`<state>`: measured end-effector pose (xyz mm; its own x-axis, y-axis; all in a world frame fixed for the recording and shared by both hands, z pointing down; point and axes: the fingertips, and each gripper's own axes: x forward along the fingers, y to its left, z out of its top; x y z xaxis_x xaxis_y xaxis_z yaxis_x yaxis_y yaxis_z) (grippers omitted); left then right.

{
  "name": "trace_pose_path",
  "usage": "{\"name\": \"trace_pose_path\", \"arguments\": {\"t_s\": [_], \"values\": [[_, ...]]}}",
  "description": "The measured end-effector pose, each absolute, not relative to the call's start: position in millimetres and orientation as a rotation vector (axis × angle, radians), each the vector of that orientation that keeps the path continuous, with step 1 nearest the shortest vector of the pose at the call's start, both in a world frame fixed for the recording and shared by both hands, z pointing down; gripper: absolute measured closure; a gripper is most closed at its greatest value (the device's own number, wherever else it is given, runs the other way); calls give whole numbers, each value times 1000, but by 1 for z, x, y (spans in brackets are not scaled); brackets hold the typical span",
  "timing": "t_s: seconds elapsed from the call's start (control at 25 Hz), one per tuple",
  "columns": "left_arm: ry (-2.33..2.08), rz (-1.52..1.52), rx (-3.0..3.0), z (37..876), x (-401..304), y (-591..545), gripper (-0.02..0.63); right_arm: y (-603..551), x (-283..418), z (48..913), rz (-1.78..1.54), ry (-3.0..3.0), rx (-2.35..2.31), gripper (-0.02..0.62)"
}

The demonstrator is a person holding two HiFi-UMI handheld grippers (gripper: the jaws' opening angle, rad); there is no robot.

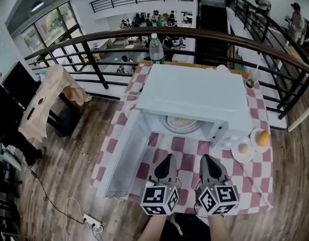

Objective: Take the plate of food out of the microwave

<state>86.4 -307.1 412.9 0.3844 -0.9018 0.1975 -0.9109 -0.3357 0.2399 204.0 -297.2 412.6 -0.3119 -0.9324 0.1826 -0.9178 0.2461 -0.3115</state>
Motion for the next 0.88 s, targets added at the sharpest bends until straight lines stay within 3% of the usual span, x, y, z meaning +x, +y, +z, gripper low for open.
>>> {"name": "trace_pose_path", "arguments": {"t_s": [0.88], "values": [[-1610,78,2212,447,88,-350,581,-355,202,442,-713,2494,-1713,597]]}}
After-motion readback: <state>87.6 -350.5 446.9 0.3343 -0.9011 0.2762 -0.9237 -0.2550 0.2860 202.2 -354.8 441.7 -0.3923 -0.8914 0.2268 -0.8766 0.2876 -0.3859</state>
